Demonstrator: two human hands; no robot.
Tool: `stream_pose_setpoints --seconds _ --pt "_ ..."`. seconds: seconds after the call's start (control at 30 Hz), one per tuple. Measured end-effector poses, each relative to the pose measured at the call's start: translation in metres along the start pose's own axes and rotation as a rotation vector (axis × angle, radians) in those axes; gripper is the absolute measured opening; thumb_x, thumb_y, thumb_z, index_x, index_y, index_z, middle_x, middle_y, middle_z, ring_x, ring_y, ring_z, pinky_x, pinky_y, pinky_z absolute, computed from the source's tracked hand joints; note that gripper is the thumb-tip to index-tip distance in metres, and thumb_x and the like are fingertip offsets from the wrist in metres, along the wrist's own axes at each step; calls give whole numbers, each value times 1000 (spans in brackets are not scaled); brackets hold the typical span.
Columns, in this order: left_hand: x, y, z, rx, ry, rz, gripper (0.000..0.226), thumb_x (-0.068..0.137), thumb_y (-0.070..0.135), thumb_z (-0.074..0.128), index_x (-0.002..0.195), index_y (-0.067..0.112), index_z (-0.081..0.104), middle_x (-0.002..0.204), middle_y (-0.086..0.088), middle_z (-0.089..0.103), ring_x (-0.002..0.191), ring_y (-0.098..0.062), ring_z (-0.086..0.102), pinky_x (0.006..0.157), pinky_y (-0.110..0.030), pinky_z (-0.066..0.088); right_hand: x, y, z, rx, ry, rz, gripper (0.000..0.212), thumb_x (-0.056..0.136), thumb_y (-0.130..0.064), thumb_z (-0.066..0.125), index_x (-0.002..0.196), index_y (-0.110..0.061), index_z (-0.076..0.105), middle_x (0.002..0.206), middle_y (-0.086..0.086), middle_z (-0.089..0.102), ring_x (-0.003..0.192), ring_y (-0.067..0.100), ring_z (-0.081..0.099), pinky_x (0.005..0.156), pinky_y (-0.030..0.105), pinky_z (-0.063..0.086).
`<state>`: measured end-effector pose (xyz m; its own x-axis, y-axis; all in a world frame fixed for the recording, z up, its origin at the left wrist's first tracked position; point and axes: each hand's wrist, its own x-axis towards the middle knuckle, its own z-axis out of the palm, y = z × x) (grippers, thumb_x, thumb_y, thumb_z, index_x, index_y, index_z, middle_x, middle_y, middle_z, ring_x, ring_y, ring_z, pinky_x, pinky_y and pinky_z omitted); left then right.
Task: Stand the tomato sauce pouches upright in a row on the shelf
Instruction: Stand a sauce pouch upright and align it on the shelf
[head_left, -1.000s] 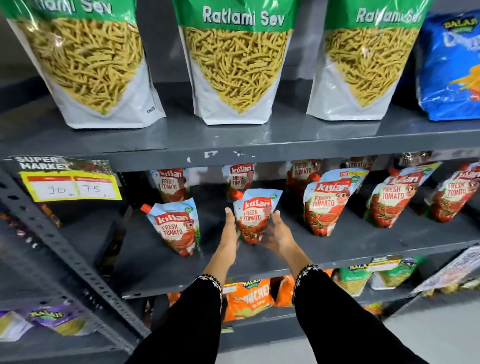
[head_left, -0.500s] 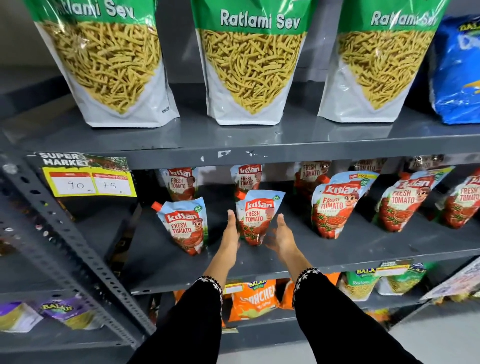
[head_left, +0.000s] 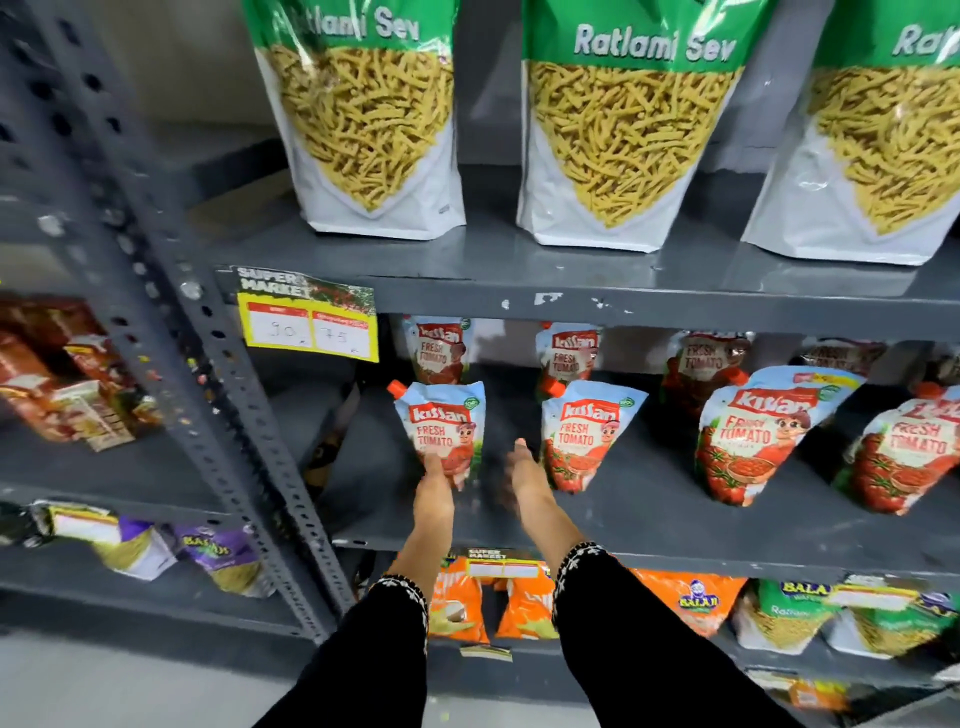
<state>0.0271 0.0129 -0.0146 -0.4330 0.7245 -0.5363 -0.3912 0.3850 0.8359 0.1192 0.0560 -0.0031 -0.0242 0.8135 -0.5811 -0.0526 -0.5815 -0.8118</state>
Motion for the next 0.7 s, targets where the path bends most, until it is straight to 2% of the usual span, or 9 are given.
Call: stream_pose_setpoints --seconds 0.07,0.1,0.17,0.27,0.33,0.47,0.6,0.63,0.7 --pt "9 5 -15 -23 53 5 85 83 72 26 132 7 51 135 -14 57 114 -28 56 99 -37 40 -18 -8 16 45 -50 6 59 96 -50 31 139 -11 43 137 11 53 115 29 55 94 38 46" --pt "9 12 -21 -30 66 3 89 82 74 26 136 6 48 139 -16 53 124 -31 51 106 -39 38 -22 -9 23 77 -62 4 52 96 -48 32 130 -12 49 119 11 62 96 25 61 79 33 50" --pt "2 29 -31 -41 38 -6 87 84 72 24 142 9 40 146 -12 45 134 -29 42 113 -40 30 -24 -7 34 138 -80 -3 47 97 -46 32 117 -11 55 101 11 67 76 21 61 61 27 46" --pt "-12 50 -35 -60 -125 25 72 94 58 13 146 12 32 151 -6 37 141 -24 32 116 -36 23 -22 0 46 182 -102 -23 59 98 -46 26 132 -3 51 126 16 61 96 28 63 70 28 45" --pt "-12 54 -36 -53 -204 21 68 96 54 10 145 14 33 152 -6 36 141 -23 32 114 -34 24 -22 3 52 210 -77 -40 58 100 -42 25 132 -2 50 109 15 66 85 23 62 64 26 46" --pt "-2 58 -49 -32 -248 7 69 95 56 13 142 14 39 149 -7 42 137 -22 38 110 -32 30 -26 7 69 220 -27 -72 54 100 -40 27 128 -3 54 130 21 59 119 34 57 95 40 47" --pt "5 62 -63 -38 -278 10 67 95 56 16 142 13 38 148 -9 43 137 -23 39 111 -34 30 -30 9 80 215 3 -70 52 99 -41 28 128 -6 54 122 18 62 77 18 61 67 29 48" --pt "6 63 -66 -29 -285 10 67 95 56 16 142 13 37 148 -9 42 138 -23 38 112 -35 29 -31 9 84 215 2 -66 52 99 -42 28 128 -7 54 126 17 62 77 17 61 68 29 48" --pt "8 64 -70 -18 -291 12 68 94 57 16 143 14 37 149 -9 42 138 -23 37 113 -35 28 -33 10 89 194 4 -68 52 99 -42 28 128 -8 55 130 16 61 97 25 64 89 36 50"
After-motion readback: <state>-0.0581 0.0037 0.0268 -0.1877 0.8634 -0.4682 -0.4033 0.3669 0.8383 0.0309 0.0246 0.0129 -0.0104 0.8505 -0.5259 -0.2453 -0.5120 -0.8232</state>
